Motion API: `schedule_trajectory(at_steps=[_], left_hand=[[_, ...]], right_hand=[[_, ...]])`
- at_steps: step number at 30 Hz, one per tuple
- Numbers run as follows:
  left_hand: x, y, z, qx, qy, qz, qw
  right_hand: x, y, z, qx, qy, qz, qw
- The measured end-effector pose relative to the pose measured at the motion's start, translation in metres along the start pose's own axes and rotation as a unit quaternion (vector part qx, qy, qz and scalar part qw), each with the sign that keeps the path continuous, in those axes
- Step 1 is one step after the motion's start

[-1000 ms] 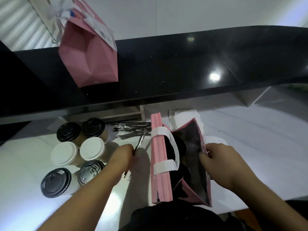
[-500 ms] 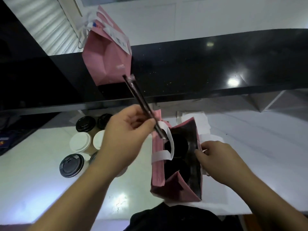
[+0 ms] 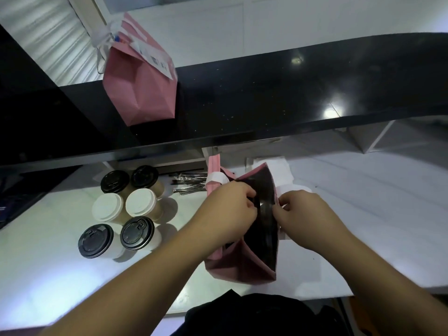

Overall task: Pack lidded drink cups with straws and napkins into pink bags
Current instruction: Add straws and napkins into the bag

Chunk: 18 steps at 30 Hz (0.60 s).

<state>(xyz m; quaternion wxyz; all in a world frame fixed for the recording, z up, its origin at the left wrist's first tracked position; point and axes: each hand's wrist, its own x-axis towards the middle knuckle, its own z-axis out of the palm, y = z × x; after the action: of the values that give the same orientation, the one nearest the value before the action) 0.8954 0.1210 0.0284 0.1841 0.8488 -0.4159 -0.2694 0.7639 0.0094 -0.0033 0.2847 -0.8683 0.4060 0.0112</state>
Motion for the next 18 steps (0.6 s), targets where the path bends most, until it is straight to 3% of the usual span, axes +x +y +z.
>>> schedule_trajectory(at_steps=[8, 14, 18], left_hand=[[-0.046, -0.034, -0.028, 0.024, 0.099, 0.011, 0.995], [-0.078, -0.069, -0.019, 0.101, 0.155, 0.051, 0.981], [-0.089, -0.085, -0.002, 0.123, 0.197, 0.030, 0.972]], right_hand=[[0.005, 0.000, 0.005, -0.017, 0.026, -0.036, 0.999], [0.020, -0.021, 0.003, -0.083, 0.079, -0.139, 0.984], [0.038, -0.035, 0.000, -0.178, 0.127, -0.208, 0.953]])
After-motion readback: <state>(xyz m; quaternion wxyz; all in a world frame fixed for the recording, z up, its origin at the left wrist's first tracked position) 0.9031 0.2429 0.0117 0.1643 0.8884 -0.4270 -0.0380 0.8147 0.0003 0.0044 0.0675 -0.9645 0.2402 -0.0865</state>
